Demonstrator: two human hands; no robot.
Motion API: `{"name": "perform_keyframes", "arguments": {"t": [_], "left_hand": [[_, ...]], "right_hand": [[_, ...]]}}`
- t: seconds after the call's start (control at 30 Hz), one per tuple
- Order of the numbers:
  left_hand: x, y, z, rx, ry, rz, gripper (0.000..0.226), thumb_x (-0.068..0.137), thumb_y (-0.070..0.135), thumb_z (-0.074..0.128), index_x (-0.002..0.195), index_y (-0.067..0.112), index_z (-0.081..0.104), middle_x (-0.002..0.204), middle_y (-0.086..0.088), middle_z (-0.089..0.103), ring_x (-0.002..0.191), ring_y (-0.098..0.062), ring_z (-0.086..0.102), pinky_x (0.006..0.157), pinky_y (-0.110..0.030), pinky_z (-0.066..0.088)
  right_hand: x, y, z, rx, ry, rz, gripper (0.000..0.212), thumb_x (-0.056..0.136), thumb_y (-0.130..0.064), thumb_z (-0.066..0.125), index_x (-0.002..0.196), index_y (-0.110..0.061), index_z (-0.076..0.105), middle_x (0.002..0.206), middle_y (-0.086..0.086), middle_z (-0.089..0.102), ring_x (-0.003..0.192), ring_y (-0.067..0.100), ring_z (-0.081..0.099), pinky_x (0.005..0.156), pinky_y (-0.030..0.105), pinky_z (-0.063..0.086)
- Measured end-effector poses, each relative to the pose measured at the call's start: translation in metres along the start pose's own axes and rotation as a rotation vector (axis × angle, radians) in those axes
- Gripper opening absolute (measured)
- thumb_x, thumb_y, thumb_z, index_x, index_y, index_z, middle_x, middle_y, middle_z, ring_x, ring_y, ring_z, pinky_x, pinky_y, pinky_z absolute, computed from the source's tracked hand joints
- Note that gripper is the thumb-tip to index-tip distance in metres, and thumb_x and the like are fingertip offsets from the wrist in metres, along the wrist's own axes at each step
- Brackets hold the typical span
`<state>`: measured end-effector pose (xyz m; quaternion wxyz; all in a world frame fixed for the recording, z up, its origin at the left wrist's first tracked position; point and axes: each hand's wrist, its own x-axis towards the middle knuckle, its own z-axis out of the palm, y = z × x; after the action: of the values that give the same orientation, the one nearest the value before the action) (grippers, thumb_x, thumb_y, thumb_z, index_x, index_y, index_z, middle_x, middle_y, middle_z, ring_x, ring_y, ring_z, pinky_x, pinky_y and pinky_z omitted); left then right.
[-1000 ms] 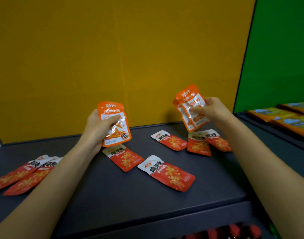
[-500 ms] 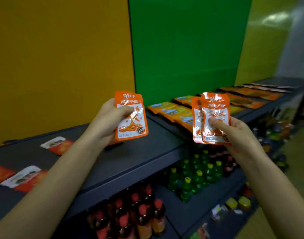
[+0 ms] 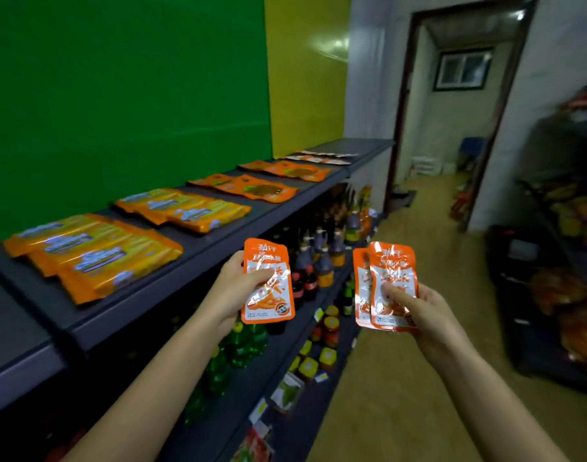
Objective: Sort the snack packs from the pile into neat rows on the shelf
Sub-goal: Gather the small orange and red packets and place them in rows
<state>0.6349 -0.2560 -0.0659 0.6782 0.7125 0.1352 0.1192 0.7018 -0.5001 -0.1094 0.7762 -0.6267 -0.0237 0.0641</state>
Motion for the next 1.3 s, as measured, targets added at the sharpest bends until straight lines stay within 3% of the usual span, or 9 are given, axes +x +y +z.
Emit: {"name": "perform_keyframes", "arguments": {"t": [0.13,0.3,0.43,0.57,0.83,1.0,1.3], "left_hand": [[0.056,-0.019,0.057,-0.015,-0.071,-0.046,0.023,0.088,0.010,0.059,0.109,0.015,0.052,0.100,-0.011,0.067,0.079,-0.023,0.067,0.070,-0.036,0.056],[0.136,-0.042,0.125,-0.038,-0.151,-0.106,0.024,0.087,0.008,0.058,0.110,0.013,0.052,0.094,-0.009,0.067,0.076,-0.021,0.066,0.064,-0.031,0.054],[0.214,-0.033,0.172,-0.059,-0.184,-0.095,0.021,0.088,0.008,0.057,0.109,0.011,0.054,0.090,-0.007,0.067,0.073,-0.020,0.066,0.064,-0.031,0.054],[0.286,-0.021,0.214,-0.062,-0.205,-0.062,0.020,0.089,0.008,0.057,0.108,0.012,0.054,0.085,-0.002,0.066,0.069,-0.016,0.065,0.056,-0.025,0.052],[0.396,-0.040,0.298,-0.058,-0.227,-0.146,0.018,0.089,0.005,0.055,0.106,0.010,0.052,0.085,-0.006,0.065,0.071,-0.021,0.063,0.065,-0.032,0.052],[0.462,-0.049,0.354,-0.040,-0.197,-0.163,0.018,0.090,0.006,0.054,0.108,0.011,0.050,0.092,-0.010,0.065,0.071,-0.021,0.063,0.062,-0.030,0.052],[0.576,-0.023,0.450,-0.031,-0.037,-0.042,0.019,0.092,0.013,0.053,0.110,0.016,0.049,0.103,-0.009,0.065,0.083,-0.021,0.066,0.067,-0.029,0.054]], "right_hand": [[0.039,0.003,-0.045,0.013,0.119,0.011,0.011,0.085,-0.010,0.063,0.095,-0.007,0.065,0.086,0.009,0.070,0.068,0.019,0.066,0.061,0.029,0.054],[0.102,0.014,-0.080,0.020,0.212,0.060,0.013,0.084,-0.008,0.063,0.096,-0.004,0.065,0.084,0.010,0.071,0.067,0.021,0.066,0.062,0.030,0.055],[0.172,-0.002,-0.096,0.035,0.221,0.103,0.013,0.084,-0.010,0.064,0.097,-0.006,0.064,0.080,0.007,0.072,0.061,0.017,0.069,0.053,0.025,0.056],[0.240,-0.021,-0.108,0.056,0.259,0.068,0.012,0.086,-0.010,0.062,0.097,-0.007,0.062,0.085,0.008,0.070,0.070,0.020,0.065,0.053,0.023,0.054],[0.350,-0.011,-0.152,0.097,0.295,0.142,0.018,0.085,-0.010,0.063,0.101,-0.003,0.061,0.090,0.013,0.071,0.073,0.023,0.066,0.058,0.027,0.055],[0.435,-0.013,-0.191,0.077,0.256,0.183,0.020,0.084,-0.011,0.064,0.103,-0.003,0.062,0.093,0.013,0.071,0.074,0.023,0.067,0.060,0.027,0.055],[0.605,-0.065,-0.255,-0.016,0.033,0.138,0.014,0.084,-0.013,0.064,0.098,-0.007,0.064,0.088,0.009,0.073,0.068,0.017,0.070,0.057,0.023,0.057]]}}
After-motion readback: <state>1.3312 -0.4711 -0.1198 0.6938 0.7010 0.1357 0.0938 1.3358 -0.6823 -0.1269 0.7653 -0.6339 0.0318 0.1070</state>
